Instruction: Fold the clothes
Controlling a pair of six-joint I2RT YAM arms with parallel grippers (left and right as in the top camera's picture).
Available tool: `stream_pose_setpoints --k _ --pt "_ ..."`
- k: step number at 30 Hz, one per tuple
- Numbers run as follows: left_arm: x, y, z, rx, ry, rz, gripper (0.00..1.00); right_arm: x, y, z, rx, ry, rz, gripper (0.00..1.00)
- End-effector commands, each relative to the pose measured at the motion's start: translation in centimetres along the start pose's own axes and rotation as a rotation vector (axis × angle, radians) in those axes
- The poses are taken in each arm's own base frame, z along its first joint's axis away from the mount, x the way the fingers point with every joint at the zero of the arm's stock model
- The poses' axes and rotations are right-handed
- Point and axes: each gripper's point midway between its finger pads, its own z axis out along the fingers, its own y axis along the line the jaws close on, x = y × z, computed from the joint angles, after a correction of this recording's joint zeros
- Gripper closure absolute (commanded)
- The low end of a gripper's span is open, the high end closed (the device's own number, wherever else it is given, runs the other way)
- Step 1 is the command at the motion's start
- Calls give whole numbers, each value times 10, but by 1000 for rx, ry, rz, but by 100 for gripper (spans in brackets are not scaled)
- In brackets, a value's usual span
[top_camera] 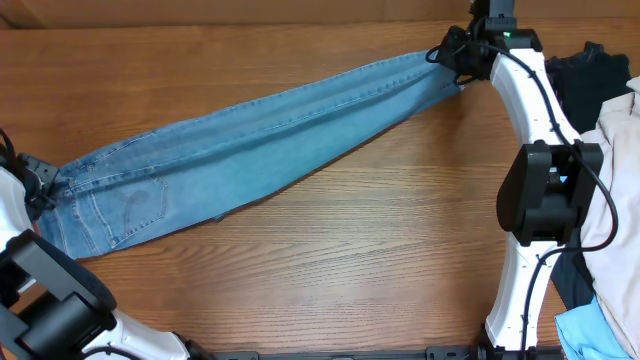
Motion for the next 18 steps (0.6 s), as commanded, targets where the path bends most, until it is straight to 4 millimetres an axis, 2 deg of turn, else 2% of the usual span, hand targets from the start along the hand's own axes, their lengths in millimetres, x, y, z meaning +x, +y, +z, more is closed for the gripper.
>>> stream_pose_setpoints --k 1,8,11,12,14,16,18 --pt "-10 7 8 -54 -41 -20 96 -23 -13 -4 52 -78 18 96" --pt "-16 4 8 -42 -64 -23 95 -24 -13 -1 49 -84 18 96" --pt "-18 3 8 -36 -73 -24 92 -21 -16 7 53 -73 19 96" --pt "-19 2 8 -34 -77 -25 86 -17 -16 12 55 -65 18 96" --pt "-20 1 8 -31 -82 -26 84 -15 -15 18 50 -60 16 96" --pt "-22 0 8 -23 -88 -27 73 -15 -12 22 31 -64 13 95" --pt "-21 -1 8 -19 -86 -26 51 -20 -6 24 6 -82 9 89"
